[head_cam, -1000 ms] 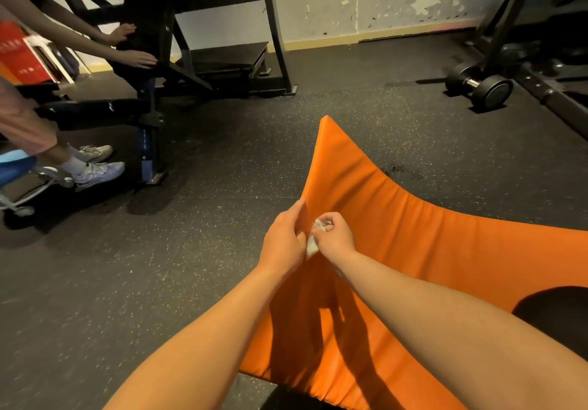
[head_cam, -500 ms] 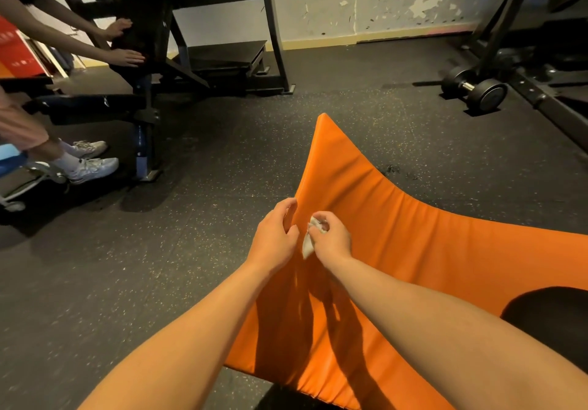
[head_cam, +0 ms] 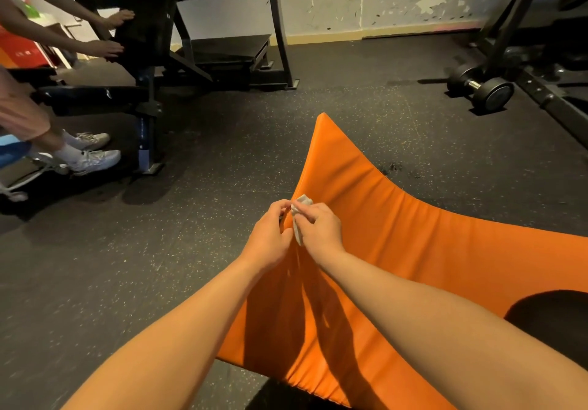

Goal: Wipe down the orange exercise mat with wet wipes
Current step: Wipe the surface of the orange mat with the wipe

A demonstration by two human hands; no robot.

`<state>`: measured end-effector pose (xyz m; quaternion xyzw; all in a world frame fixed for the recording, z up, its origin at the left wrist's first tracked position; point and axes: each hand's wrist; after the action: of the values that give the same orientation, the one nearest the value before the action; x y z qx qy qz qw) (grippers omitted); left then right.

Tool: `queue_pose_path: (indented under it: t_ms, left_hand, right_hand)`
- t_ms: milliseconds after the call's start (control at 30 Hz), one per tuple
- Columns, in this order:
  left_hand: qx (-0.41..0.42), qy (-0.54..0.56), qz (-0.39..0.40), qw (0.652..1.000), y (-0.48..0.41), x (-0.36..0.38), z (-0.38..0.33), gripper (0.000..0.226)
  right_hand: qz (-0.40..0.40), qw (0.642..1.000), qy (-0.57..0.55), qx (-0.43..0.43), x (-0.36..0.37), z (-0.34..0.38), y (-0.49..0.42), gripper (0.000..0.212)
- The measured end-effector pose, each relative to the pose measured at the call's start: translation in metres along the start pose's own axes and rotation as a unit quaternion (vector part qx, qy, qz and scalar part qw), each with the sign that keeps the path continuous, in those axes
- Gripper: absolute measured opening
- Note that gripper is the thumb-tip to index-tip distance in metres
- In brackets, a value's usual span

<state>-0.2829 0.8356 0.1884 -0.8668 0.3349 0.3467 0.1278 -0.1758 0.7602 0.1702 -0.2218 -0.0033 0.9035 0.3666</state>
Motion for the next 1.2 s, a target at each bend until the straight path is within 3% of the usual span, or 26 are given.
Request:
queue_pose_path:
  t_ms: [200,500,667,833,1200]
  left_hand:
    - [-0.027,-0.006,0.029,0.999,-0.003,-0.001,-0.005,0.054]
    - [-0.021,0.015,0.003,1.0,0.002,-0.003,-0.002,0.053]
    - [-0.024,0.012,0.034,0.999,0.009,-0.004,-0.004,0.063]
    - [-0.056,0.031,-0.004,0.998,0.007,-0.008,-0.006,0.057]
    - [-0.047,0.035,0.052,0.997,0.012,-0.009,-0.01,0.058]
  right_hand:
    - [-0.036,0.998,-0.024,0.048,-0.01,0.016,-0.033,0.034]
    - [-0.023,0.999,-0.023,0.037,0.008,-0.005,0.001,0.035]
    - [-0.054,0.986,-0.087,0.128,-0.003,-0.012,-0.03,0.034]
    - [0.016,0.99,-0.049,0.129,0.013,-0.027,0.014,0.037]
    - [-0.03,0.998,-0.047,0.025,0.007,0.007,-0.032,0.034]
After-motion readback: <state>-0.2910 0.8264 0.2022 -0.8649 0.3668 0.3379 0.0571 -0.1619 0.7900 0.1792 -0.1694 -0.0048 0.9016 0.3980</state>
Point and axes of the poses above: each hand's wrist, its own y-axis away from the middle knuckle, its own x-axis out of the palm, z = x × y, and after that the axes turned 4 degrees about -x, right-handed
